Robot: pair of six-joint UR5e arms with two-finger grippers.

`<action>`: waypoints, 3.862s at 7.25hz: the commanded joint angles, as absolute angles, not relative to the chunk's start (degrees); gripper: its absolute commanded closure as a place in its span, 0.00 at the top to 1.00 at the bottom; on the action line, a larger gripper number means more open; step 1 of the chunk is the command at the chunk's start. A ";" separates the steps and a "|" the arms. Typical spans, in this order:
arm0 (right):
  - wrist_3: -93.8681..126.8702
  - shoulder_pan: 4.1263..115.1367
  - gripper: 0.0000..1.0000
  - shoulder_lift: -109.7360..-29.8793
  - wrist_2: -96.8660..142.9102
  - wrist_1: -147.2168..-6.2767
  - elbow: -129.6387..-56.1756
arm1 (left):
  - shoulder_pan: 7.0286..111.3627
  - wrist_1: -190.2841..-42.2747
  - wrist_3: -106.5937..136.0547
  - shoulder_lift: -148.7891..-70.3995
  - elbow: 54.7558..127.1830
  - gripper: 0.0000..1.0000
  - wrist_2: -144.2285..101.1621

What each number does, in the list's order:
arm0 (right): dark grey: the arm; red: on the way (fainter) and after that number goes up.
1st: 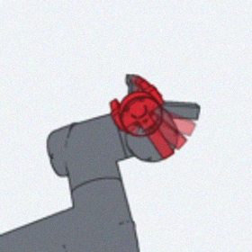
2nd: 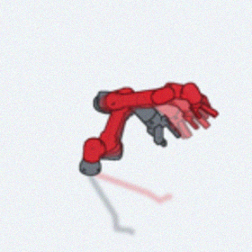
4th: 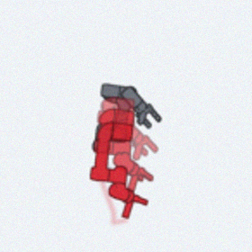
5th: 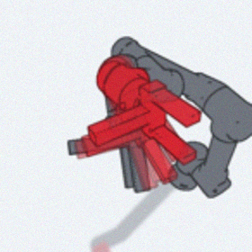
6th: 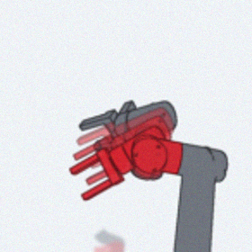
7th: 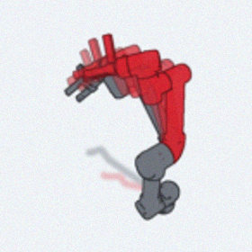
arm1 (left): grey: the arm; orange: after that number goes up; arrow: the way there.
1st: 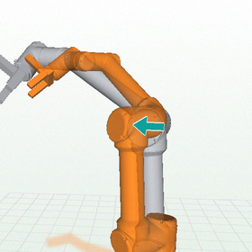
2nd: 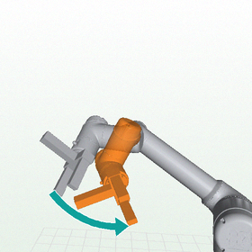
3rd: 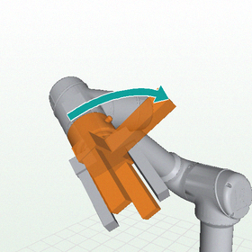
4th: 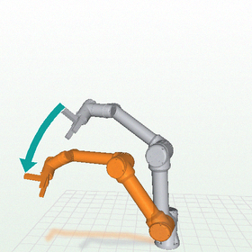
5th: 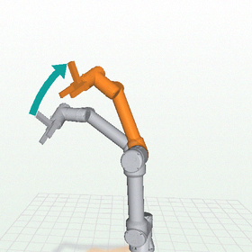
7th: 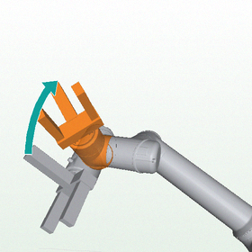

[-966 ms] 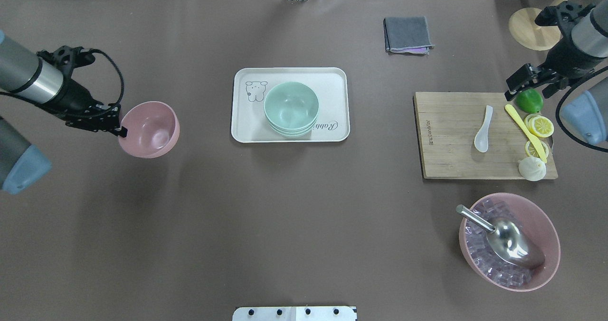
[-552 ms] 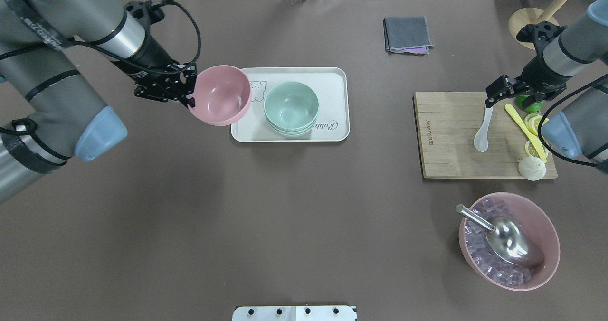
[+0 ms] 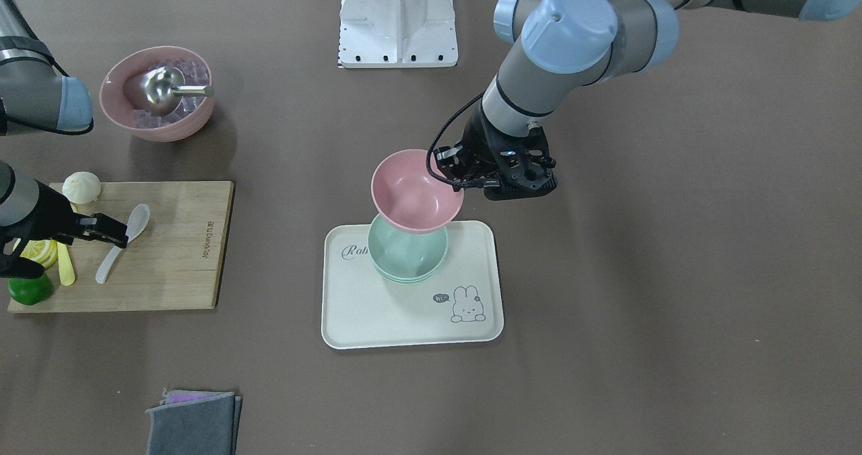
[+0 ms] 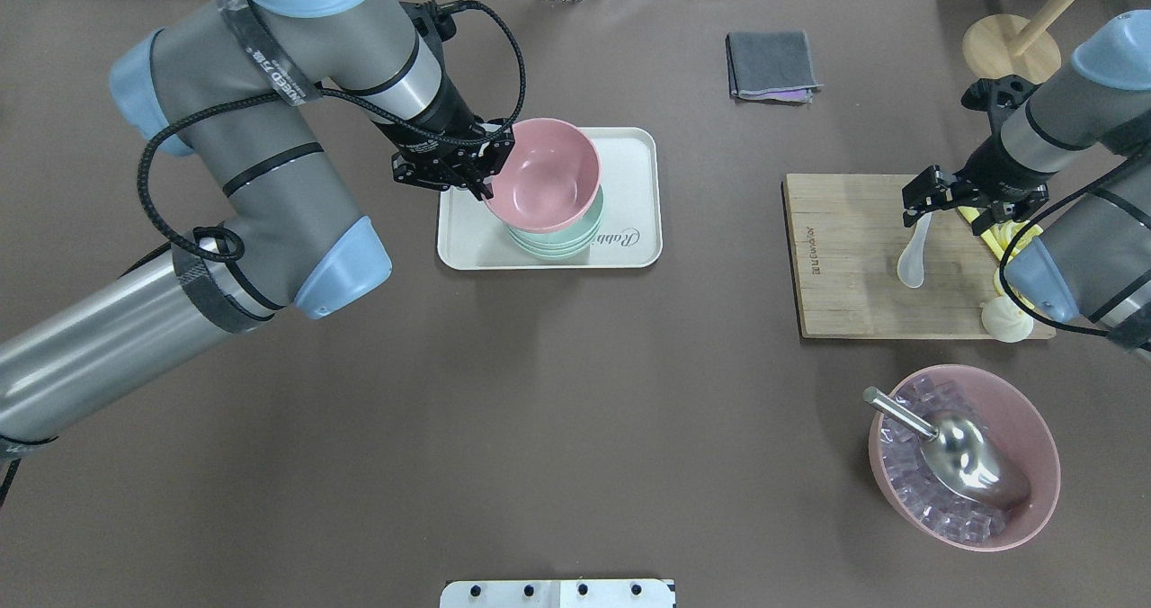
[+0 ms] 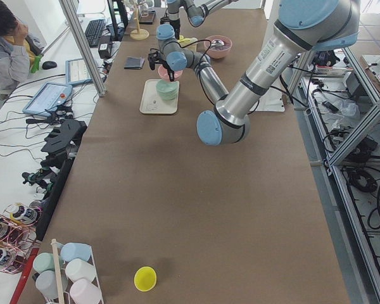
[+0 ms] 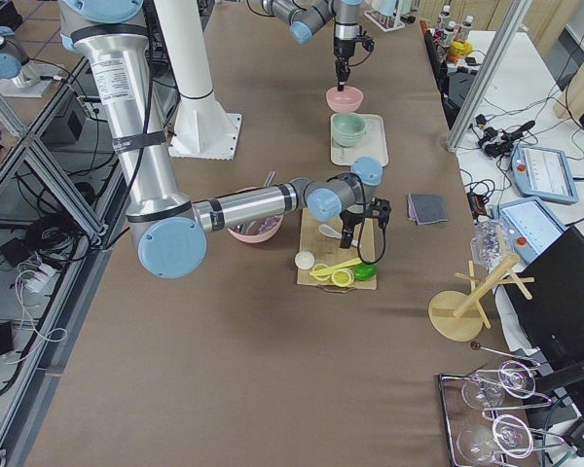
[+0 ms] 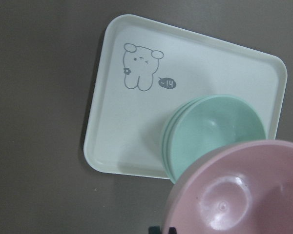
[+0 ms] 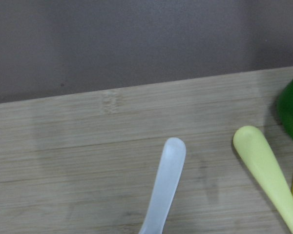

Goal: Stack pink bowl on green and place spoon

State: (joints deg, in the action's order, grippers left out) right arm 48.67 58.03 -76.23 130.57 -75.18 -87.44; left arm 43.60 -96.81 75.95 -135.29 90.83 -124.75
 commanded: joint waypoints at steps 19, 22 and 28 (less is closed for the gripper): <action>81.08 52.22 0.00 -40.82 129.91 -76.21 -74.29 | 46.38 -112.41 65.42 -114.58 101.20 0.98 -126.70; 96.29 43.89 0.00 -39.20 120.36 -65.59 -74.18 | 50.36 -112.59 57.84 -106.97 105.29 0.98 -130.25; 88.55 48.04 1.00 -52.26 124.93 -65.56 -85.67 | 50.10 -112.68 57.83 -108.37 102.66 0.98 -129.64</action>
State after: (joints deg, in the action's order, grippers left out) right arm 92.75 44.97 -47.34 120.52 -65.27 -82.08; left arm 50.04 -112.67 57.77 -108.30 102.84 -129.63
